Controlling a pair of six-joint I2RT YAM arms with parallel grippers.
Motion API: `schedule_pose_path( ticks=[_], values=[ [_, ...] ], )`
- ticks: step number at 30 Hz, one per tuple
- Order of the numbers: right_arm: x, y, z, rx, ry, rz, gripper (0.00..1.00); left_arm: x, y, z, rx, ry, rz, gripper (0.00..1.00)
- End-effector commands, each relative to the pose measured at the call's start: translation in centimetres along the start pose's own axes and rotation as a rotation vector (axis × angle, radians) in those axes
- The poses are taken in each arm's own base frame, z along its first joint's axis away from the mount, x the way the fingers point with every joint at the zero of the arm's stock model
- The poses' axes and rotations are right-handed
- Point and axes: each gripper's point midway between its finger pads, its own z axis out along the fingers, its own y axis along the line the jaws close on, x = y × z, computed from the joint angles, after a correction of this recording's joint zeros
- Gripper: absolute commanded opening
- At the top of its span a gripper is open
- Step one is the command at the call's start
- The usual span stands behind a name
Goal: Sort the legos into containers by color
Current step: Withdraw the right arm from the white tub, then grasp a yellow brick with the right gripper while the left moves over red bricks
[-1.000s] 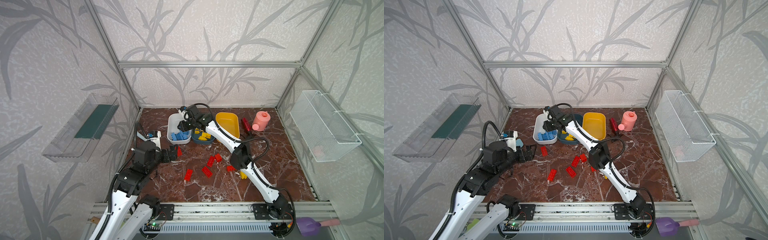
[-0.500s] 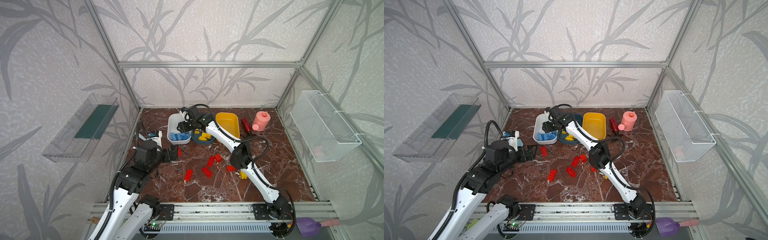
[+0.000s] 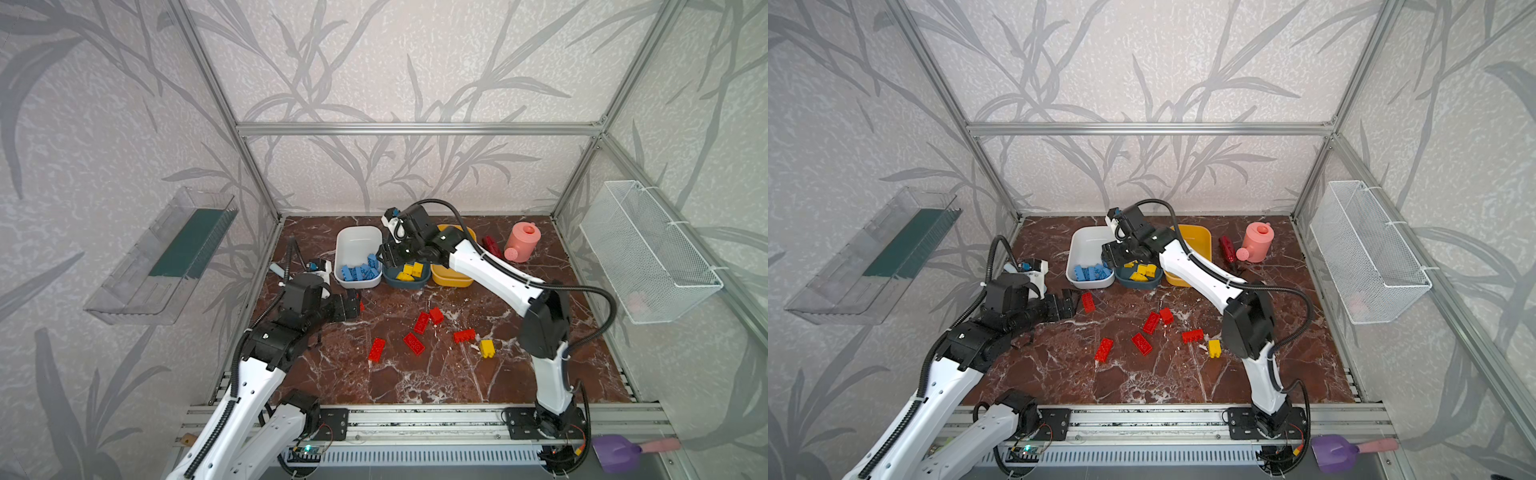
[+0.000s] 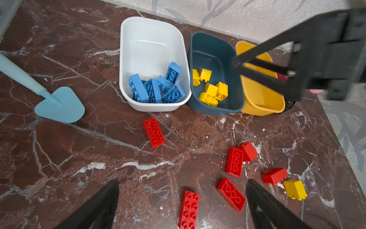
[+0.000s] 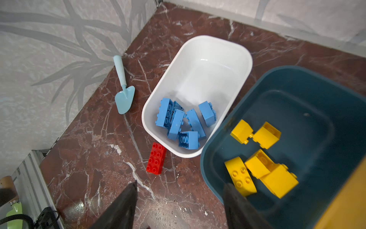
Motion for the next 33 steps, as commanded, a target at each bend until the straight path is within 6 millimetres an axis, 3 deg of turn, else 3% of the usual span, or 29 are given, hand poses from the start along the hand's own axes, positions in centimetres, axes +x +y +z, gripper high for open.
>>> schedule_pose_path(
  ticks=[1,8,14,24,33],
  values=[
    [0.9,-2.0,-3.2,0.09,-0.045,-0.003,0.7,0.3,0.0,0.0,-0.008,0.02,0.025,0.99],
    [7.2,-6.7,-10.6,0.206,-0.028,0.065,0.71,1.1,-0.1,0.2,-0.053,0.039,0.086,0.99],
    [13.3,-10.0,-14.0,0.317,0.022,0.128,0.71,1.9,-1.1,0.6,-0.054,0.067,0.14,0.99],
    [23.8,-14.0,-16.0,0.483,0.164,0.24,0.71,4.6,-3.9,1.4,0.004,0.156,0.24,0.99],
    [29.5,-15.9,-16.9,0.585,0.181,0.379,0.72,6.0,-5.8,1.4,0.057,0.194,0.287,0.99]
  ],
)
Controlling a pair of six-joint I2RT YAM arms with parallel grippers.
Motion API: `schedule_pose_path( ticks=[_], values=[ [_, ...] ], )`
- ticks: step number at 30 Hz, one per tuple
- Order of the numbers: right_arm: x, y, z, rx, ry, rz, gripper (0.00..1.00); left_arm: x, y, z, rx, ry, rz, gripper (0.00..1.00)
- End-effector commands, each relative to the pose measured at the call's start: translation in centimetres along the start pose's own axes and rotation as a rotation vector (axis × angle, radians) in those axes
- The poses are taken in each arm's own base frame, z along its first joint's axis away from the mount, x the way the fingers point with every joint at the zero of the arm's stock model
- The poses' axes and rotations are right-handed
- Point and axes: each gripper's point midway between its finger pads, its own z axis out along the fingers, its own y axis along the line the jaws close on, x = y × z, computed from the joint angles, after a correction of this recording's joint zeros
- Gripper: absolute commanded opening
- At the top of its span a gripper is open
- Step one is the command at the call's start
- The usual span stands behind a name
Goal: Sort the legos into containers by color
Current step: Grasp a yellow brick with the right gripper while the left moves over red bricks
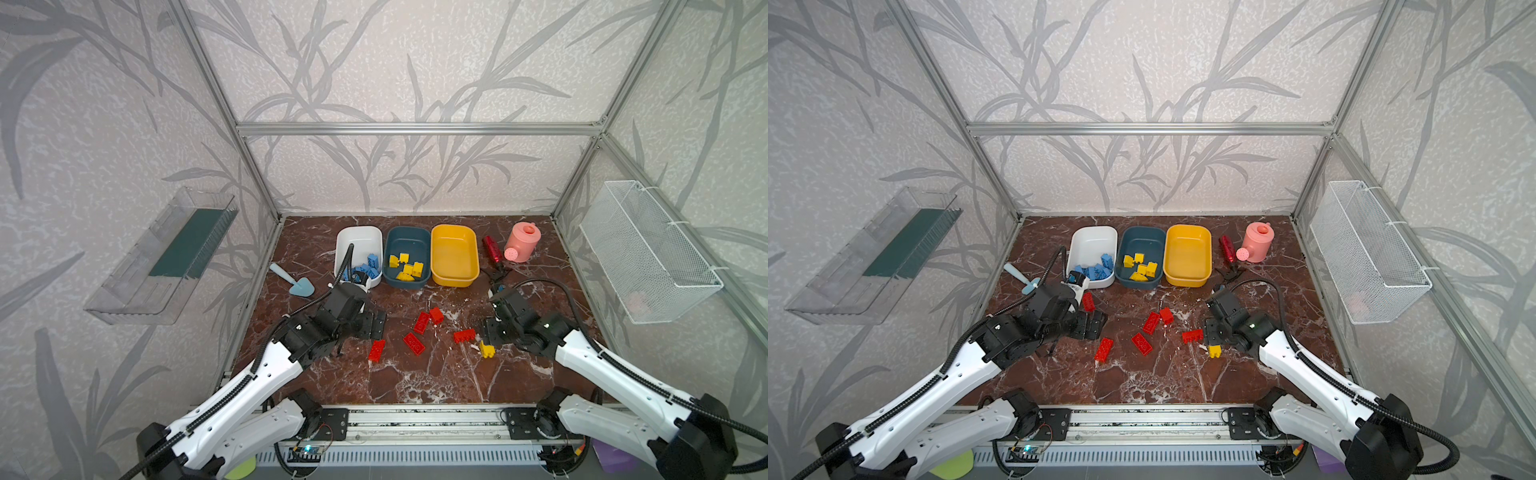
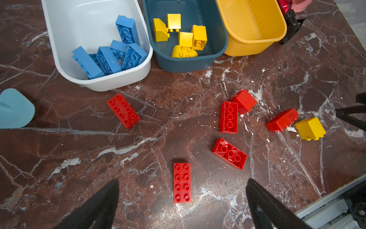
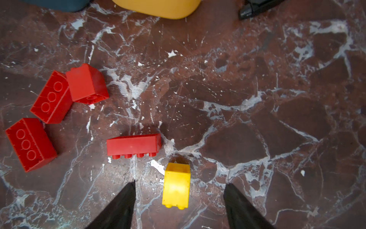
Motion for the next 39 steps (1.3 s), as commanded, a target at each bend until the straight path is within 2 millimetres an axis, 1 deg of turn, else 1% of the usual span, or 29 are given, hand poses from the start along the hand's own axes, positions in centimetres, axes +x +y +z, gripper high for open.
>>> schedule_pose_path(
  ticks=[1,7,12,19,22,23,25,27,29,32,35,39],
  values=[
    [1.3,-1.5,0.4,0.052,-0.001,0.078,0.72,-0.1,-0.3,-0.3,0.001,0.006,0.004,0.99],
    [3.0,-1.0,2.6,0.044,0.08,0.076,0.7,0.0,-0.4,-0.4,0.01,0.005,0.004,0.99],
    [3.9,-0.3,4.2,0.03,0.138,0.064,0.68,0.0,-0.4,-0.5,0.012,0.003,0.005,0.99],
    [4.6,0.1,5.4,0.024,0.184,0.053,0.65,0.0,-0.4,-0.4,0.008,0.007,0.006,0.99],
    [4.7,0.1,5.7,0.022,0.185,0.052,0.59,0.1,-0.4,-0.3,0.006,0.011,0.005,0.99],
    [4.8,0.2,5.8,0.02,0.187,0.051,0.55,0.1,-0.4,-0.3,0.006,0.01,0.006,0.99],
    [4.8,0.4,5.9,0.014,0.195,0.048,0.47,0.0,-0.4,-0.4,0.007,0.005,0.005,0.99],
    [4.6,0.5,5.8,0.008,0.196,0.043,0.36,0.0,-0.5,-0.4,0.011,0.005,0.003,0.99],
    [4.2,0.7,5.5,0.002,0.188,0.039,0.34,-0.1,-0.5,-0.4,0.011,0.004,-0.002,0.99],
    [2.8,1.3,4.4,-0.025,0.155,0.025,0.32,0.0,-0.5,-0.4,0.014,0.0,-0.011,0.99],
    [0.3,2.6,2.7,-0.073,0.098,0.003,0.3,0.1,-0.4,-0.5,0.013,-0.001,-0.039,0.99],
    [-4.5,5.0,0.5,-0.143,-0.003,-0.03,0.29,1.4,-0.3,0.1,0.025,0.012,-0.091,0.99]
  ],
)
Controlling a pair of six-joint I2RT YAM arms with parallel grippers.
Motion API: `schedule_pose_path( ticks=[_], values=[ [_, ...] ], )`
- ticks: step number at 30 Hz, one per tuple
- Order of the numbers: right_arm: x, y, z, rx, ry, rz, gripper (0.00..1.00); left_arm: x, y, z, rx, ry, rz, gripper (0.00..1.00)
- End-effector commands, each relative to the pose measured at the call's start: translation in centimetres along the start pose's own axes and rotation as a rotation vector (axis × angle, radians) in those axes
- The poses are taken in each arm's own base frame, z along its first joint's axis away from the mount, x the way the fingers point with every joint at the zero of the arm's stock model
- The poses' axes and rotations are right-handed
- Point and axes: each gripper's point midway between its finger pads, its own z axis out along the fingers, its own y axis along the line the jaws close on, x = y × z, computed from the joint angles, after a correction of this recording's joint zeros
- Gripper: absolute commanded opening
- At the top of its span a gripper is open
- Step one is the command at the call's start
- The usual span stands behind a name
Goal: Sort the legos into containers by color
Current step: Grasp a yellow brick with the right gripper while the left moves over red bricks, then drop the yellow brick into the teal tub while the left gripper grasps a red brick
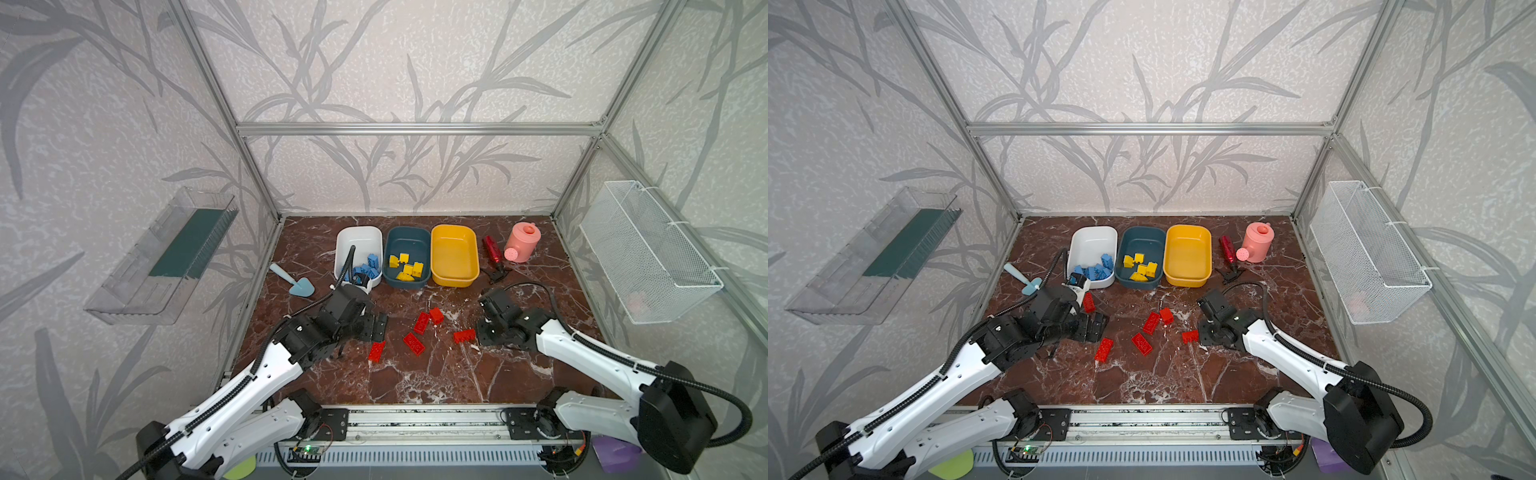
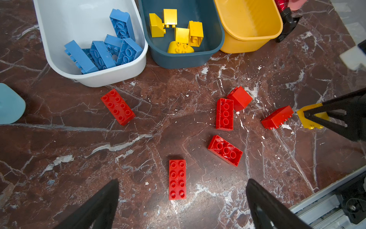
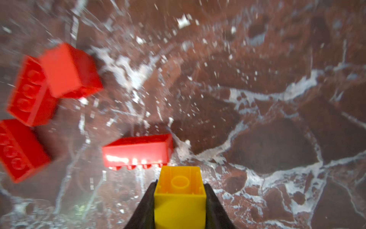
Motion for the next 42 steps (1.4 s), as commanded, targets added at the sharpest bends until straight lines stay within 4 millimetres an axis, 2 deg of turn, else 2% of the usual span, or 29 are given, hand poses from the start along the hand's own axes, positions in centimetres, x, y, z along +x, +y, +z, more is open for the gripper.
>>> schedule_pose_path(
  ticks=[1,4,9,13,18,22,26,30,33,36,42],
  values=[
    [-4.3,2.7,-2.5,-0.081,-0.092,-0.054,0.29,1.2,0.3,0.3,0.002,0.015,-0.054,0.99],
    [-8.4,5.7,-3.6,-0.156,-0.143,-0.085,0.29,2.0,1.0,0.5,-0.018,0.018,-0.094,0.99],
    [-14.2,10.9,-3.6,-0.282,-0.189,-0.107,0.29,3.1,3.3,0.7,-0.114,-0.021,-0.2,0.99],
    [-17.9,14.0,-2.1,-0.321,-0.19,-0.131,0.3,4.2,3.7,1.8,-0.105,-0.04,-0.243,0.99],
    [-20.8,16.0,2.2,-0.299,-0.152,-0.163,0.3,5.9,3.2,4.0,-0.084,0.025,-0.227,0.98],
    [-22.0,16.8,5.2,-0.277,-0.113,-0.185,0.31,7.0,2.4,5.6,-0.078,0.117,-0.201,0.93],
    [-23.0,17.1,7.4,-0.254,-0.1,-0.19,0.34,7.8,2.0,7.3,-0.076,0.177,-0.185,0.88],
    [-23.5,17.3,8.7,-0.247,-0.079,-0.195,0.46,8.0,1.6,8.3,-0.073,0.202,-0.171,0.83],
    [-24.2,17.3,8.4,-0.247,-0.092,-0.197,0.55,8.0,1.2,8.8,-0.063,0.216,-0.162,0.78],
    [-24.7,17.3,7.3,-0.252,-0.114,-0.196,0.62,8.3,0.9,9.3,-0.055,0.246,-0.157,0.7],
    [-24.7,16.7,3.1,-0.273,-0.184,-0.199,0.65,9.8,0.4,10.3,-0.053,0.339,-0.156,0.65]
  ],
)
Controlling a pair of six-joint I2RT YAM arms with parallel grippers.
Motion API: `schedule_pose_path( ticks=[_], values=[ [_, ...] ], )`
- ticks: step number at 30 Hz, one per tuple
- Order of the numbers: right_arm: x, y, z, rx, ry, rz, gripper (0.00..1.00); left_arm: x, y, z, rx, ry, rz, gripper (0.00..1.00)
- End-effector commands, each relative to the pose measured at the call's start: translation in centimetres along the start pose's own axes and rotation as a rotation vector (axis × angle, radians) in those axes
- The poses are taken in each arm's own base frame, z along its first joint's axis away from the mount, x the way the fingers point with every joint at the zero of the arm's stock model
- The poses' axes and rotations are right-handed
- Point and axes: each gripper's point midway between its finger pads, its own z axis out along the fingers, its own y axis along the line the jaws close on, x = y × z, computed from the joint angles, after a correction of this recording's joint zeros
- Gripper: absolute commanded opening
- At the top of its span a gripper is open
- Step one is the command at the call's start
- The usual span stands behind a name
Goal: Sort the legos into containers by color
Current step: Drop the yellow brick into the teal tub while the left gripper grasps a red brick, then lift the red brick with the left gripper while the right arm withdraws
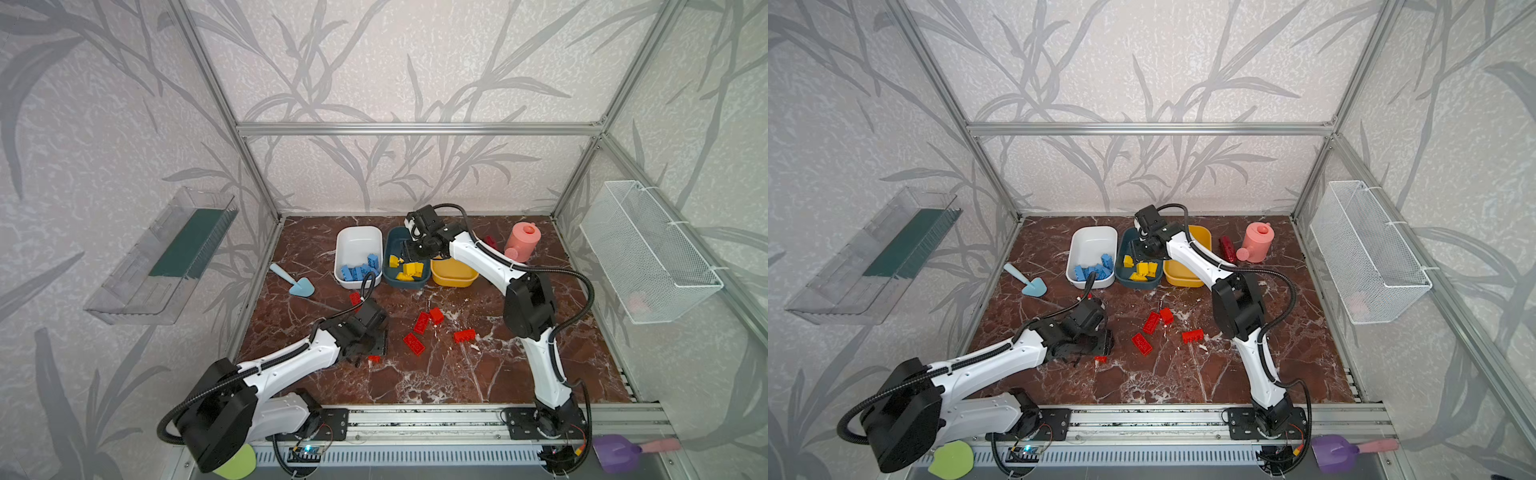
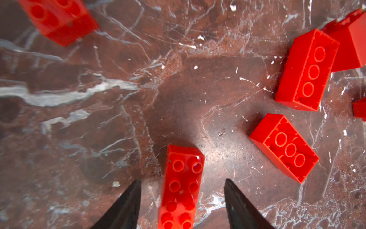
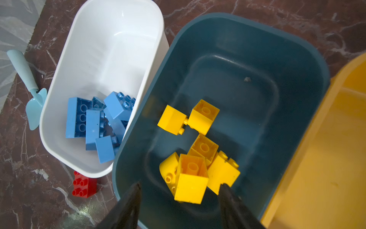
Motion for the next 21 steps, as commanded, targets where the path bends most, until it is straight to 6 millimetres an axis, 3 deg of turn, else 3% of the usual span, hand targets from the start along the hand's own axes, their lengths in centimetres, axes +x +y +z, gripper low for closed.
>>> schedule_pose_path(
  ticks=[1,6,10,13,18,21],
  values=[
    [-1.4,0.7,-5.3,-0.022,-0.095,-0.013,0.65,0.1,-0.8,0.3,0.013,0.033,0.01,0.65],
    [1.1,0.0,-8.8,-0.031,-0.154,0.006,0.65,0.8,-0.2,1.2,-0.023,0.071,0.008,0.56],
    [3.5,-0.6,-11.6,-0.035,-0.197,0.026,0.65,0.8,-0.1,1.5,-0.045,0.089,0.017,0.38],
    [6.0,-1.4,-12.5,-0.03,-0.209,0.047,0.65,0.4,-0.3,1.4,-0.051,0.087,0.025,0.34],
    [10.1,-2.9,-13.3,-0.003,-0.193,0.049,0.65,-1.4,-1.1,0.4,-0.057,0.053,0.056,0.31],
    [12.2,-3.5,-14.2,0.004,-0.196,0.047,0.65,-3.6,-2.4,-1.0,-0.038,0.008,0.079,0.31]
  ],
)
